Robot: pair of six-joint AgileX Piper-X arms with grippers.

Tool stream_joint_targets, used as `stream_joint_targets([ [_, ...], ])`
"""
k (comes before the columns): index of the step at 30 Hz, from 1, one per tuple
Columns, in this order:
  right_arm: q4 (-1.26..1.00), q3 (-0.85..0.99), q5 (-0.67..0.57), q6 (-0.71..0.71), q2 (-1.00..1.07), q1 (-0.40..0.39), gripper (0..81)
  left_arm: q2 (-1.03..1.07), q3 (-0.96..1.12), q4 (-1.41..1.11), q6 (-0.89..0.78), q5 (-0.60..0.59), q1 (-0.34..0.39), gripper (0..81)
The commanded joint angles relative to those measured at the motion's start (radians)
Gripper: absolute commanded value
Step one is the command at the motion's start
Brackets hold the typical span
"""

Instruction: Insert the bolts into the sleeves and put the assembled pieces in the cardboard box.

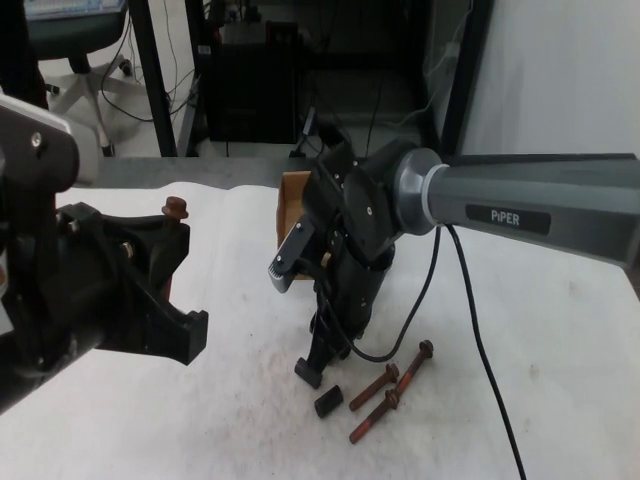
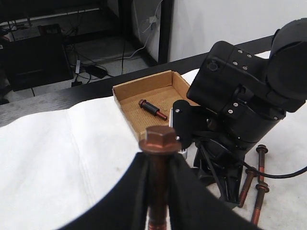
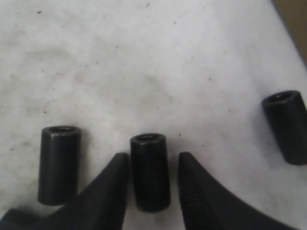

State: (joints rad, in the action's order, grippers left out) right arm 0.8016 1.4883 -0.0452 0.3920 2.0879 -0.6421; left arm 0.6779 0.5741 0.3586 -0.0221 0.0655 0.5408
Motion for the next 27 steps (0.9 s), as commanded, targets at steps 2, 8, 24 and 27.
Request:
stream_joint_targets([
  [2,-0.003,0.006,0.006,0.012,0.018,0.002,34.2,-0.007,0.004,-0.009,-0.001,0.0,-0.002,0.4],
  [8,-0.019,0.006,0.023,0.012,0.019,0.002,34.2,-0.007,0.004,-0.01,0.004,0.0,-0.002,0.4],
  [24,-0.011,0.006,0.074,-0.119,-0.024,0.012,0.6,-0.007,0.004,-0.025,0.022,0.0,-0.002,0.4],
  [27,0.008,0.006,0.061,-0.222,-0.091,0.024,0.6,-0.007,0.004,-0.089,0.013,0.0,-0.002,0.4],
])
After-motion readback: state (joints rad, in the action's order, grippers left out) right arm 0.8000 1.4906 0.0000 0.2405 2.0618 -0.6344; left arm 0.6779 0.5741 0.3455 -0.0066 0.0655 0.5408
